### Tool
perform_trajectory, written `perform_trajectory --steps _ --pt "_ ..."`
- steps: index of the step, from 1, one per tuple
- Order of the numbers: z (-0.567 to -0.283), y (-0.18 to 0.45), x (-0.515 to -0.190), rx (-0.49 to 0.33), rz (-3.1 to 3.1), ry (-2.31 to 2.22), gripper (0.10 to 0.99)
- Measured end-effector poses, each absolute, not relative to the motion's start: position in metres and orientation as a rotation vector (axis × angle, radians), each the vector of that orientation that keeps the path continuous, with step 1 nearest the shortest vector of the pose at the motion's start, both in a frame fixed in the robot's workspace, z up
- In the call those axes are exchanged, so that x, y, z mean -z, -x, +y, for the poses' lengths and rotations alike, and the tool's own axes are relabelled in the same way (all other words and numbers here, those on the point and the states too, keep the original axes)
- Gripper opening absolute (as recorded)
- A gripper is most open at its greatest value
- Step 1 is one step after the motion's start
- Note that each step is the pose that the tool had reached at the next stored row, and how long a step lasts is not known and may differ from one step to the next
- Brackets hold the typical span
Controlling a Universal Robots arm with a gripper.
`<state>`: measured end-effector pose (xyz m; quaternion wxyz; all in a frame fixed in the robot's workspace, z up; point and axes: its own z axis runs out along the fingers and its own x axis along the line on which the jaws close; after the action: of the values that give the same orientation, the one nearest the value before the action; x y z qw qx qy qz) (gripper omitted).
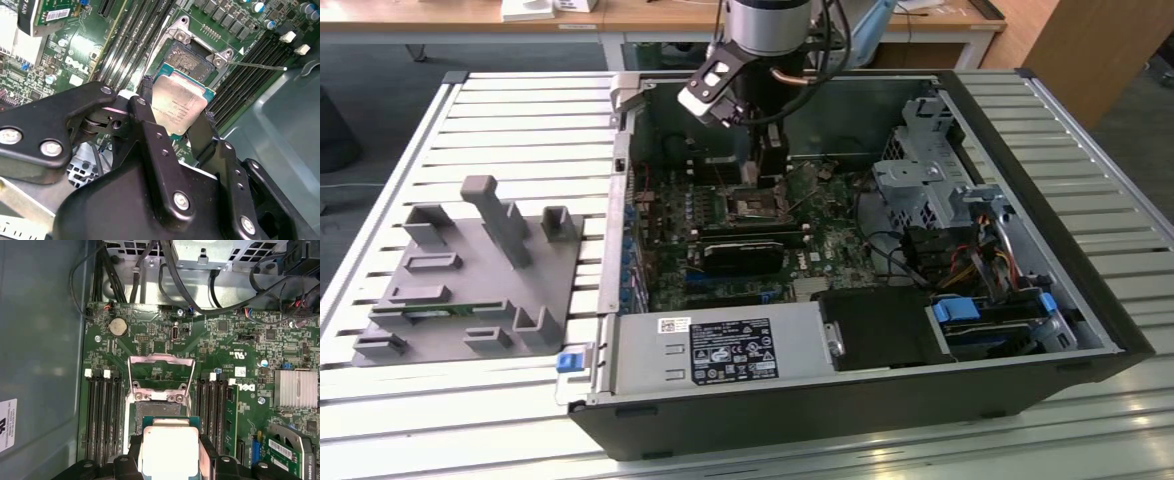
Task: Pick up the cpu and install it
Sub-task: 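Place the cpu into insertion slot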
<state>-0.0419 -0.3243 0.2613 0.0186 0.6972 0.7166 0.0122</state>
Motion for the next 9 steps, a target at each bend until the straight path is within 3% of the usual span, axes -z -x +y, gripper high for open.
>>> perform_trajectory --steps 9 --pt "-0.322 0.043 -0.245 -0.036 2.223 -2.165 0.533"
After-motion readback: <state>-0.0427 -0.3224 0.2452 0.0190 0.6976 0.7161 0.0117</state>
